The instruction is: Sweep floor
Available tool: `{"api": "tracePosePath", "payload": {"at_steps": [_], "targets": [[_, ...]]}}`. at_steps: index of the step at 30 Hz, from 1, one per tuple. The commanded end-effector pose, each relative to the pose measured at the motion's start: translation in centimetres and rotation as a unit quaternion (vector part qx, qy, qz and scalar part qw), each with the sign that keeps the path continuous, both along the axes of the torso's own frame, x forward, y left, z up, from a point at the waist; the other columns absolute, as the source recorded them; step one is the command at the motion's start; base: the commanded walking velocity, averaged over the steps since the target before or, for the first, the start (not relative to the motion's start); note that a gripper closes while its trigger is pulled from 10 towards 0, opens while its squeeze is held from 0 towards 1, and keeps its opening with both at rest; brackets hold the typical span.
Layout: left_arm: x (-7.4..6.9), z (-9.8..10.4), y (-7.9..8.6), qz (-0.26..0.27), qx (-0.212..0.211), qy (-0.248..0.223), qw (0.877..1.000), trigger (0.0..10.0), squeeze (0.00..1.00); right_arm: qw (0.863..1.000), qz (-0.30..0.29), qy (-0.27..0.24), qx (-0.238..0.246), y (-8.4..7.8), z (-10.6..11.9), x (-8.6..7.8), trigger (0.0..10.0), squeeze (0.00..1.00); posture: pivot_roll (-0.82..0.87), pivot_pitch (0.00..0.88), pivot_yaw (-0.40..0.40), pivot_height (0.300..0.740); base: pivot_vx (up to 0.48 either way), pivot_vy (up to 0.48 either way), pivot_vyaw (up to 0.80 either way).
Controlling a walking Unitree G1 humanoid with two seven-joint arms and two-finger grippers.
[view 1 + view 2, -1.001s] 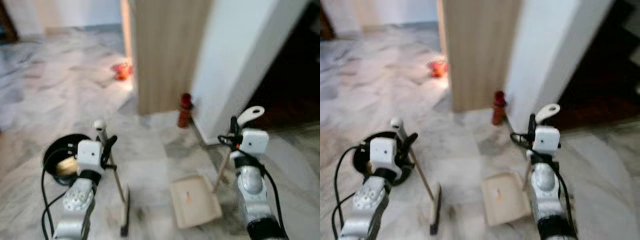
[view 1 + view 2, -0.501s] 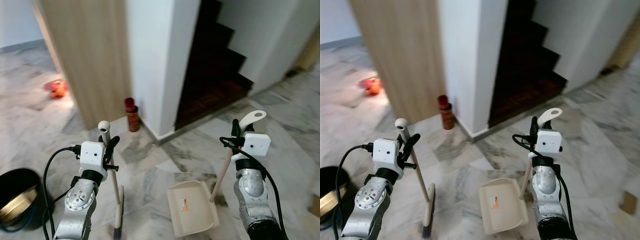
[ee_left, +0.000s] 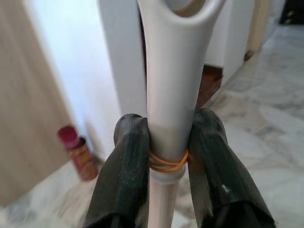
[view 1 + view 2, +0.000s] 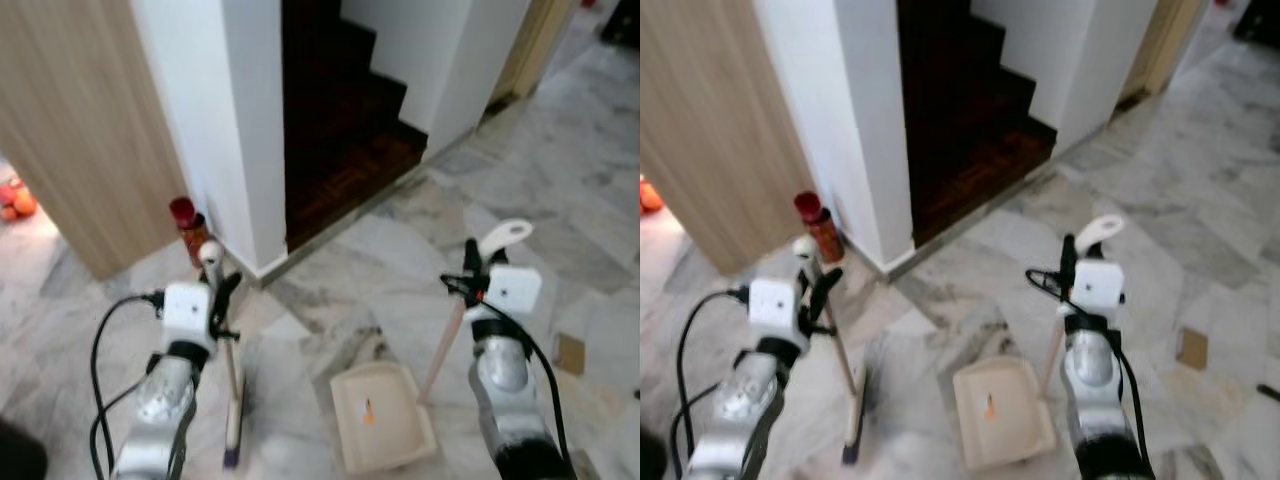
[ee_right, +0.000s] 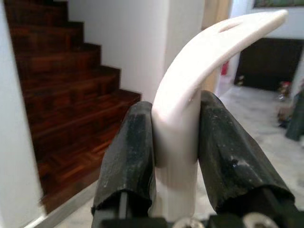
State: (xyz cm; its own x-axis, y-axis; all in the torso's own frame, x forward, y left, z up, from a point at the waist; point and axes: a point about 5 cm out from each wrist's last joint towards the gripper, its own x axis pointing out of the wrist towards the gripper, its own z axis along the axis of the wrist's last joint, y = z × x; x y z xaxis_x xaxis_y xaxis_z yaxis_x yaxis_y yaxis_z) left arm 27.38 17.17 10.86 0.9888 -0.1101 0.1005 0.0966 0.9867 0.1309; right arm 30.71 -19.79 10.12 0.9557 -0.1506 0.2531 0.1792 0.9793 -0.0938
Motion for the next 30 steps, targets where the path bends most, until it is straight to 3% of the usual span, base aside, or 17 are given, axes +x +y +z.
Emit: {"api": "tracePosePath", "payload": {"at_steps": [1,16,20,30], "targets": [[0.02,0.73,0.35,0.004,0.006,-0.017,1.000,10.0,0.00,1.000,0.003,-0.020,-0.006,0.08,0.93,0.21,10.0,0.00,0.05,0.044,-0.009,0.740,0.000,0.000,-0.80],[0.02,0.78,0.26,0.001,0.005,-0.019,1.000,10.0,0.00,1.000,0.001,-0.020,-0.005,0.10,0.88,0.13,10.0,0.00,0.05,0.046,-0.008,0.740,0.000,-0.145,-0.80],[0.03,0.83,0.21,0.000,0.009,-0.021,1.000,10.0,0.00,1.000,0.001,-0.020,-0.004,0.18,0.90,0.15,10.0,0.00,0.05,0.046,-0.009,0.740,0.000,-0.433,-0.80],[0.03,0.81,0.17,0.000,0.002,-0.021,1.000,10.0,0.00,1.000,0.002,-0.018,-0.008,0.27,0.89,0.24,10.0,0.00,0.05,0.041,-0.011,0.740,0.000,0.000,-0.80]]}}
